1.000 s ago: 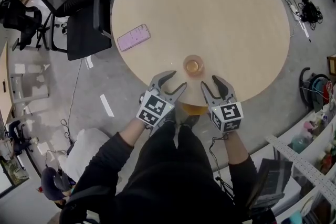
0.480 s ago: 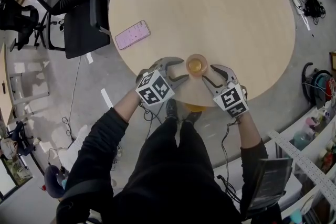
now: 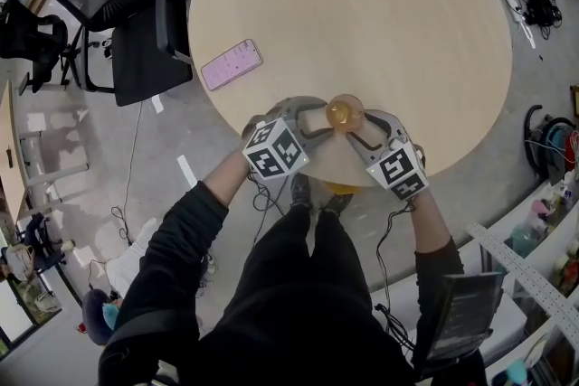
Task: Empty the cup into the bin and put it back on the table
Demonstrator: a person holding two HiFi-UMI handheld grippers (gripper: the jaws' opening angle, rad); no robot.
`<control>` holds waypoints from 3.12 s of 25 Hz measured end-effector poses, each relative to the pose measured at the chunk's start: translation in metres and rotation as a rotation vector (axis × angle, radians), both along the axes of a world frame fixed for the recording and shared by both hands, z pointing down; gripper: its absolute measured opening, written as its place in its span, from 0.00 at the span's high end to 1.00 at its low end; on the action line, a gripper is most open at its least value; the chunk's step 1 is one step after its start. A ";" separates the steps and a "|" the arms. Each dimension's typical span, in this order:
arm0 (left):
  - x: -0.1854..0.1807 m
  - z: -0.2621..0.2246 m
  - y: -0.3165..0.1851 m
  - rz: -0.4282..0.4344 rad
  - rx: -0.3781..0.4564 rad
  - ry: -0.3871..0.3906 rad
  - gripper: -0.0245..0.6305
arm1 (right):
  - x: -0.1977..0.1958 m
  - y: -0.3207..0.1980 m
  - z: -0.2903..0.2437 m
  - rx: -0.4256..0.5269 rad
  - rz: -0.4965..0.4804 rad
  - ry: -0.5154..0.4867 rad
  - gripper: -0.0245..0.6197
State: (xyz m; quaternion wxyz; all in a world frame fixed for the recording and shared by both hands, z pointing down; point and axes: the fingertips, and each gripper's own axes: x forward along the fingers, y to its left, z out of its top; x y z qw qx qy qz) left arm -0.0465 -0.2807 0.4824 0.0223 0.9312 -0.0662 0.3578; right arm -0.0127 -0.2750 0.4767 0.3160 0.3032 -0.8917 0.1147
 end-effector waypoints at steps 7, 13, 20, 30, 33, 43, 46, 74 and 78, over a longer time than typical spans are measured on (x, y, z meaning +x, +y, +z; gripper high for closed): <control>-0.003 -0.031 0.020 0.011 -0.038 0.076 0.63 | -0.004 0.021 -0.030 -0.024 0.043 -0.104 0.66; -0.002 -0.066 0.048 0.042 -0.063 0.162 0.63 | -0.003 0.050 -0.064 -0.029 0.068 -0.181 0.66; -0.003 -0.110 0.085 0.062 -0.062 0.259 0.63 | -0.003 0.088 -0.107 0.010 0.133 -0.211 0.66; 0.023 -0.150 0.151 0.133 -0.222 0.456 0.63 | 0.021 0.159 -0.151 0.046 0.246 -0.245 0.66; 0.025 -0.160 0.170 0.128 -0.277 0.488 0.63 | 0.025 0.182 -0.159 0.039 0.270 -0.326 0.66; 0.056 -0.175 0.236 -0.055 -0.406 0.588 0.63 | 0.067 0.250 -0.166 0.006 0.346 -0.698 0.66; 0.073 -0.163 0.267 -0.139 -0.452 0.618 0.63 | 0.087 0.281 -0.155 -0.026 0.385 -0.795 0.66; 0.029 0.079 0.319 -0.468 -0.775 0.526 0.63 | 0.051 0.333 0.087 -0.298 0.573 -1.029 0.66; 0.030 0.148 0.326 -0.478 -0.789 0.496 0.63 | 0.051 0.340 0.157 -0.312 0.579 -1.034 0.66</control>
